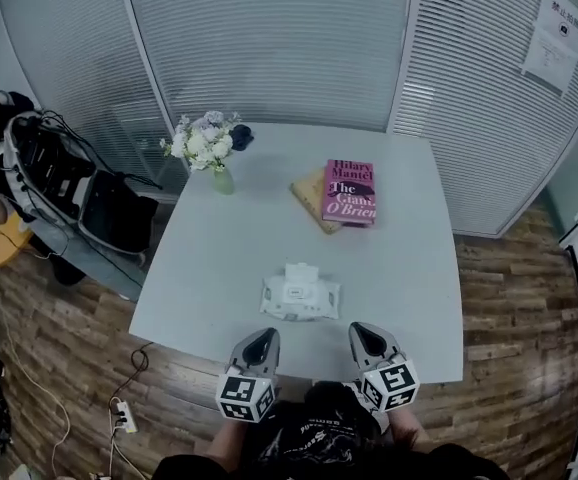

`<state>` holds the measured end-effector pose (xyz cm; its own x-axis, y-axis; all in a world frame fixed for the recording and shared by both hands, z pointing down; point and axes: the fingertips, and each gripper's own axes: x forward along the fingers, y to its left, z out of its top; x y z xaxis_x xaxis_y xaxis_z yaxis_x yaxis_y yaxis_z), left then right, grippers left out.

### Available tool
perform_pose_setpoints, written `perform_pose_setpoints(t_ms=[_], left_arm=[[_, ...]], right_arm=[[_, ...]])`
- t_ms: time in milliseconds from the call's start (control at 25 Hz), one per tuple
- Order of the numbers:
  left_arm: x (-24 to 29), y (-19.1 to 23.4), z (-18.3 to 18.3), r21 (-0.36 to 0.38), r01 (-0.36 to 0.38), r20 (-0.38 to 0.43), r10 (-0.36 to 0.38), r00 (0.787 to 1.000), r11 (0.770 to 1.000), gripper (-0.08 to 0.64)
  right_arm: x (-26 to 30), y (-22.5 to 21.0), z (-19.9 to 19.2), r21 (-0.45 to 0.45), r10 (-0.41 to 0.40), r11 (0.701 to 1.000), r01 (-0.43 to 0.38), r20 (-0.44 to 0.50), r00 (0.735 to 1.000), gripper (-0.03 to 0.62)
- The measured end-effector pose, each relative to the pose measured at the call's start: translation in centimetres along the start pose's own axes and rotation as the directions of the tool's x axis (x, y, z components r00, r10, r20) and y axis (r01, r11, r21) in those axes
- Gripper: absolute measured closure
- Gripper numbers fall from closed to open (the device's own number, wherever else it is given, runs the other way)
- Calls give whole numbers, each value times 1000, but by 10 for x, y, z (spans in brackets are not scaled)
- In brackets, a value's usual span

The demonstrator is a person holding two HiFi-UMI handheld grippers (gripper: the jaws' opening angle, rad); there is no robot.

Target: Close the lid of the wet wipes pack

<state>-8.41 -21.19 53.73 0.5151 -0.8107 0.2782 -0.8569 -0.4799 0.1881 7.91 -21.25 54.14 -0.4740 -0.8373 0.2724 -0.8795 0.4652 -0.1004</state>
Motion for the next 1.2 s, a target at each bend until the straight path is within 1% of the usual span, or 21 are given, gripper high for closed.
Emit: perform_pose_setpoints(t_ms=[160,280,440,600,680,720,800,840,920,1040,1200], left_arm=[[28,6,5,-6,-52,-2,52,999,999,545],[45,15,10,-22,-94,-7,94,996,995,545],[71,31,9,-52,-150,-51,147,988,987,545],[85,42,-1,-51,-190,-76,186,980,980,545],[92,49,-5,-40,-205,-93,201,975,978,545],[95,53,-5,-39,-211,-101,207,973,977,545],[100,59,-7,-40,-219,-121,213,970,975,545],[101,62,-9,-39,-220,-133,213,968,975,545],[102,67,-13,-33,-216,-158,209,965,976,545],[104,75,-20,-39,-202,-197,191,962,979,545],[110,81,-28,-54,-175,-246,157,956,983,545]], right_arm=[[39,-25,22,-45,73,996,-72,8,997,594],[67,-39,27,-35,117,992,-117,-4,993,594],[102,-58,34,-20,152,988,-152,-8,988,594],[125,-63,38,5,207,978,-207,-8,978,592],[138,-60,38,1,251,968,-252,-35,967,584],[145,-58,37,0,275,961,-276,-55,960,566],[157,-53,33,0,312,950,-314,-96,945,522],[163,-52,31,-4,322,946,-325,-114,940,518],[173,-50,26,-22,331,941,-338,-149,932,509],[188,-48,18,-32,344,933,-358,-206,916,449],[204,-49,2,-35,353,925,-378,-288,890,445]])
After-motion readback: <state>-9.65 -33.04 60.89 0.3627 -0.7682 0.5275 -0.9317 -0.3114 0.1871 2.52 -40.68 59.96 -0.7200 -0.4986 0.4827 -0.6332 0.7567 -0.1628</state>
